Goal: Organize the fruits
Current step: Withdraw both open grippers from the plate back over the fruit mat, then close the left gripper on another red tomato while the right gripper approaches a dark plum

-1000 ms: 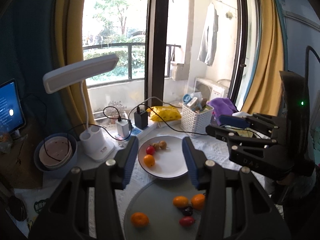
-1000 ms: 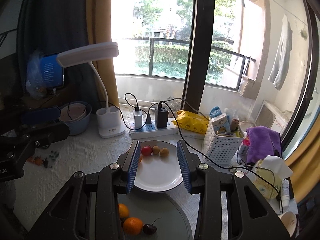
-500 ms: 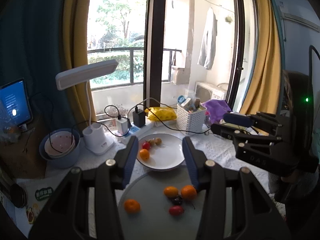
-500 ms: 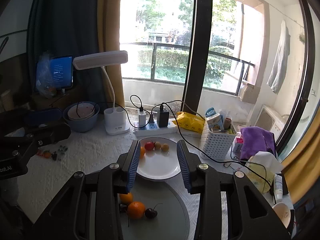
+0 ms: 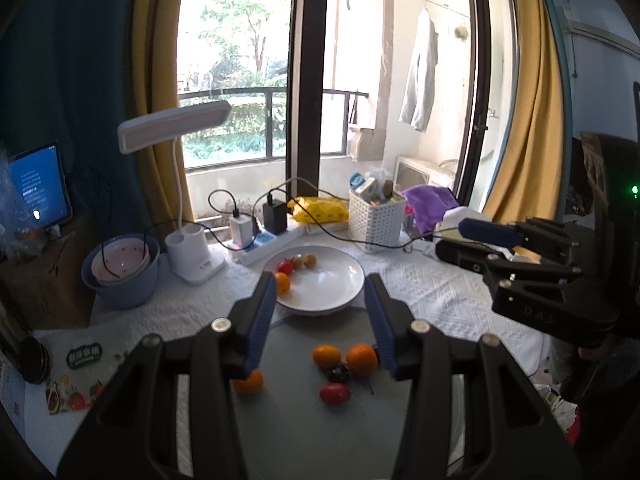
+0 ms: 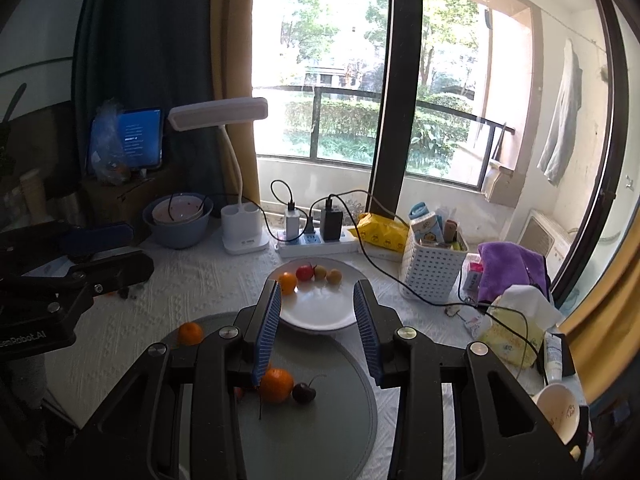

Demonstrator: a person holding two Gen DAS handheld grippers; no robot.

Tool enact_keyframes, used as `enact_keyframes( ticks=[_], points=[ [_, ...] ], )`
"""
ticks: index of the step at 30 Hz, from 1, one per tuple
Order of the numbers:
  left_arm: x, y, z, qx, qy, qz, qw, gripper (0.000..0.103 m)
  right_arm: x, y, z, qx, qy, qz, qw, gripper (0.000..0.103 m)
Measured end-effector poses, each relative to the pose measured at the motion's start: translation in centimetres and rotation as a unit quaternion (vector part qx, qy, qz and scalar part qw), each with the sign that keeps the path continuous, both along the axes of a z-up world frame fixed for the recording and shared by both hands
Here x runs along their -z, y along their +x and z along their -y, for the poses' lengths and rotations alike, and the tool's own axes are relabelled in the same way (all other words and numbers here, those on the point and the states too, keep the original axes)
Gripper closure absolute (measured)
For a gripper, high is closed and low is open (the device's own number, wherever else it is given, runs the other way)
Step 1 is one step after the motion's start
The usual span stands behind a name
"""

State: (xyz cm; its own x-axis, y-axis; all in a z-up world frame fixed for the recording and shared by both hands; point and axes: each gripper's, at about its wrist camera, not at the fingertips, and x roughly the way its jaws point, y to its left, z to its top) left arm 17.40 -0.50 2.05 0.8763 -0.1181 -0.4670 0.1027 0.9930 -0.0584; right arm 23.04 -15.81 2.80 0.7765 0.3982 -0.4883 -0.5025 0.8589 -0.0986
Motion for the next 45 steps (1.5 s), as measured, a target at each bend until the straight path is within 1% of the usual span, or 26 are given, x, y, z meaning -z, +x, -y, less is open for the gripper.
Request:
enact_keyframes(
  ticks=[5, 11, 19, 22, 33, 45],
  points=[
    [1.2, -0.6, 0.9, -0.002, -0.003, -0.009, 1.0000, 0.056, 1.2, -0.8, 0.9, -0.003, -0.002, -0.010, 1.000, 0.063],
    [3.1, -0.9, 2.2, 0.001, 0.009, -0.026, 0.9996, 0.056, 2.7, -1.5, 2.0, 0.001, 0.002, -0.021, 1.000, 0.063],
    [5.3, -0.7, 3.4, -0.006, 0.017, -0.051, 0.9985, 0.056, 4.5, -1.1, 3.5, 0.004, 0.012, -0.039, 0.999, 0.063],
    [6.3, -0.3, 3.9, -0.006, 0.014, -0.058, 0.9982, 0.056, 5.3, -0.8, 4.0, 0.002, 0.010, -0.045, 0.999, 0.063],
    [10.2, 2.1, 5.5, -0.012, 0.012, -0.108, 0.9940, 0.056, 8.5, 1.9, 5.5, -0.002, 0.003, -0.080, 0.997, 0.063],
    [14.5, 4.9, 5.3, -0.027, 0.016, -0.169, 0.9851, 0.056, 12.3, 4.8, 5.4, -0.007, 0.003, -0.122, 0.992, 0.063]
  ],
)
